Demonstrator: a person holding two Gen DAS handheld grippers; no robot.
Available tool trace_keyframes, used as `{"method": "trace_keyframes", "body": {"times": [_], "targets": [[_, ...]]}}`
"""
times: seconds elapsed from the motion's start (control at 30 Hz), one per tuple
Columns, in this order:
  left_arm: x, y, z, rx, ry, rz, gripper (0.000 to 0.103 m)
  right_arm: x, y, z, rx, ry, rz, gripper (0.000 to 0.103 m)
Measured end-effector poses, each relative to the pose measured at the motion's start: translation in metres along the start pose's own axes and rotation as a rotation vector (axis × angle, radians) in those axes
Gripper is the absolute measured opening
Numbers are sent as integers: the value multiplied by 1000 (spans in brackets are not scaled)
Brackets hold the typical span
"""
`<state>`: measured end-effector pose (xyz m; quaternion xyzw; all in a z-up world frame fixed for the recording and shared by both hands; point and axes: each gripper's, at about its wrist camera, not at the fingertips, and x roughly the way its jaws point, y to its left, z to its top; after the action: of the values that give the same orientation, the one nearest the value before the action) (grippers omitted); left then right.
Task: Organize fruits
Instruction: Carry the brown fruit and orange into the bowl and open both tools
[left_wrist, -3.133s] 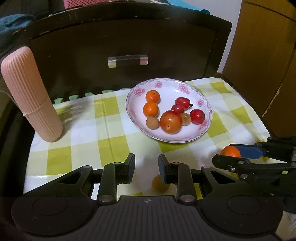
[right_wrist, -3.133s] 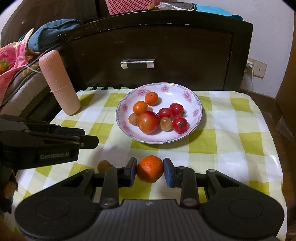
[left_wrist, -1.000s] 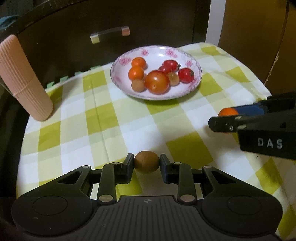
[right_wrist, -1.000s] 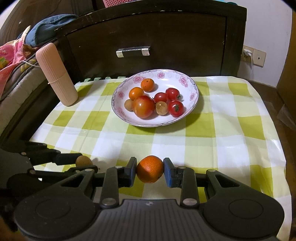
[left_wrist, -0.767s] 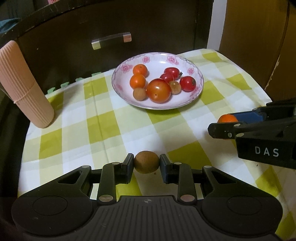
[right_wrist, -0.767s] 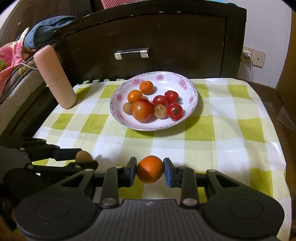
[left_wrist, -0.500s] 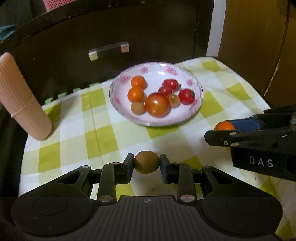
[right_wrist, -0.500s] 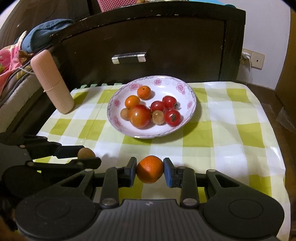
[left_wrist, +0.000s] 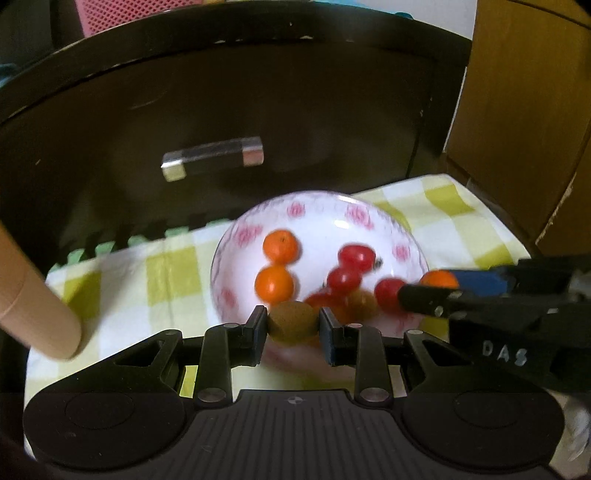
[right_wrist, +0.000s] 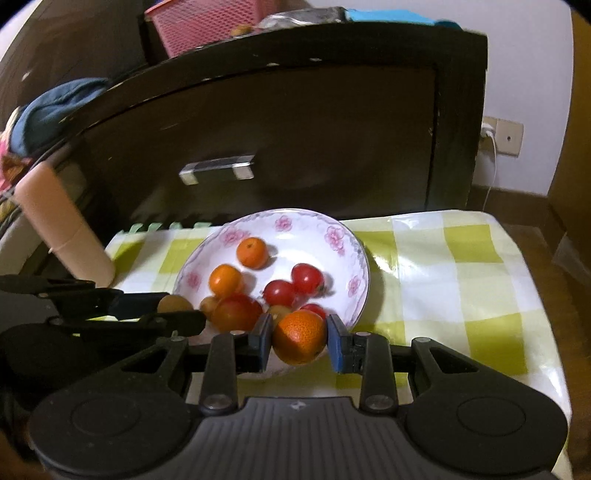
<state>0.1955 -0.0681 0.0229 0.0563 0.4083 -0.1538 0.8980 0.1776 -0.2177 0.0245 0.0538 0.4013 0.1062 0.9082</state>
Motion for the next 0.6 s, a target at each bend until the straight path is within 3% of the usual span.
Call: {"method": "trace_keyframes", "body": {"times": [0.4,0.6], "targets": [[35,3,23,-12,16,-3,37,37,-21,22,60,-12,18,30],[39,11,24,-49,29,-8,45,45,-24,25,88,-4,46,31]]}}
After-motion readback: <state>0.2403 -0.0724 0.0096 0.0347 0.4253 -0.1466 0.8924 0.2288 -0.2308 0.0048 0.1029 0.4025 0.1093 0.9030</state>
